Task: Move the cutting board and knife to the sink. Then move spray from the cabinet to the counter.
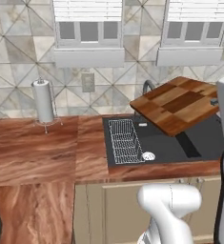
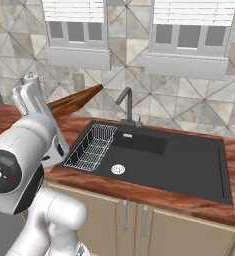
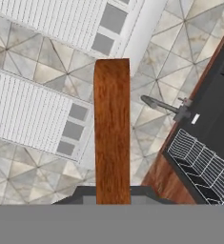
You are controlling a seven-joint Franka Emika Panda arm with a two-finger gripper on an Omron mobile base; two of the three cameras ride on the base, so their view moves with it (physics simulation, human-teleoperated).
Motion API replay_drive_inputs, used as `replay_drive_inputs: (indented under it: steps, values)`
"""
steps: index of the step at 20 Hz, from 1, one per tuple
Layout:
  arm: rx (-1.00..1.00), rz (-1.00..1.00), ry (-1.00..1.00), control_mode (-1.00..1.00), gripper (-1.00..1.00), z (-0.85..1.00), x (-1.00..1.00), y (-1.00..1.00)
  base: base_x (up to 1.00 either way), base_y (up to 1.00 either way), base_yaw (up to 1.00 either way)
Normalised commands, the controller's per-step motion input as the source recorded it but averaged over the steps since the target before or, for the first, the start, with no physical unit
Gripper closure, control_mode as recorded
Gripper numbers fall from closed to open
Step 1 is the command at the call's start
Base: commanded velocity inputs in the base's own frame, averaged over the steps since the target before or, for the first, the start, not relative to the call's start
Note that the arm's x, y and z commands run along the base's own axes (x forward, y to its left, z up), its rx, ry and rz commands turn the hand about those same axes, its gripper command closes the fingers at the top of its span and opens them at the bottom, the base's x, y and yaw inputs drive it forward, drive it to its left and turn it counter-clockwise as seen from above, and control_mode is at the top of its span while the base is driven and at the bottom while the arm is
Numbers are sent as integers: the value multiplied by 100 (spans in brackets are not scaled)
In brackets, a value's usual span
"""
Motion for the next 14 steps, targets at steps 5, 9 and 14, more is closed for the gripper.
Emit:
replay_drive_inputs:
  steps: [5,9,14]
  values:
    - [0,0,0,100,100,0,0,0,-1,0,-34]
    - [0,0,0,100,100,0,0,0,-1,1,-20]
    - [0,0,0,100,100,0,0,0,-1,-1,-28]
